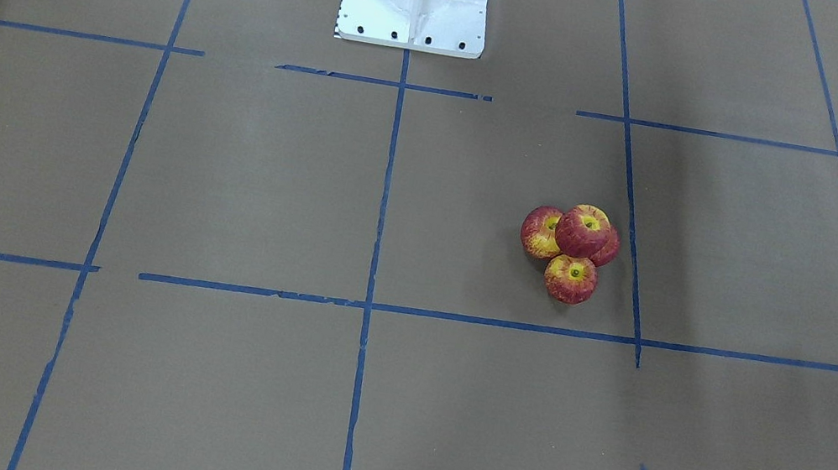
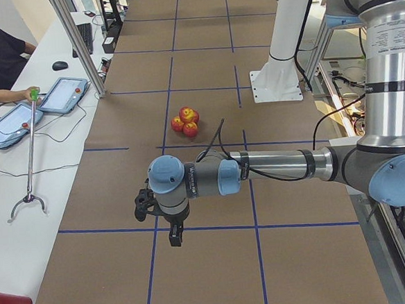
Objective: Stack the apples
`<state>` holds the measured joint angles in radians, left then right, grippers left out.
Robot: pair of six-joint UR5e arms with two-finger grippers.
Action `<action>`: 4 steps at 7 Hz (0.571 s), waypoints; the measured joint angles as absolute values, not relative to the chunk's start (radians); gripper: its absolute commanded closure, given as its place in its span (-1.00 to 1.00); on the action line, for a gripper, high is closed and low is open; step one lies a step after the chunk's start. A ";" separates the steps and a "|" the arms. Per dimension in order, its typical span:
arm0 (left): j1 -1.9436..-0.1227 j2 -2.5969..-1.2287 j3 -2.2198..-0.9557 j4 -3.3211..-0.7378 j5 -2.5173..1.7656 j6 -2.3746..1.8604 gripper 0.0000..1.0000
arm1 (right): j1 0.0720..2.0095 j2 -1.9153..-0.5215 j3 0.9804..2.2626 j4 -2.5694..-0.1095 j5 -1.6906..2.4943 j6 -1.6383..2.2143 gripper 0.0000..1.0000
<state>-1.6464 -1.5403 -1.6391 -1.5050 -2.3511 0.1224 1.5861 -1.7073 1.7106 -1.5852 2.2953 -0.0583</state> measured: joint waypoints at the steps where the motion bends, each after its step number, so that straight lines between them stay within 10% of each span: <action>1: -1.645 -1.535 -1.640 -1.506 -2.364 0.115 -1.00 | 1.586 -1.707 1.711 -1.585 2.296 -0.058 -1.00; 4: -1.639 -1.528 -1.646 -1.506 -2.371 0.111 -1.00 | 1.586 -1.707 1.711 -1.585 2.296 -0.058 -1.00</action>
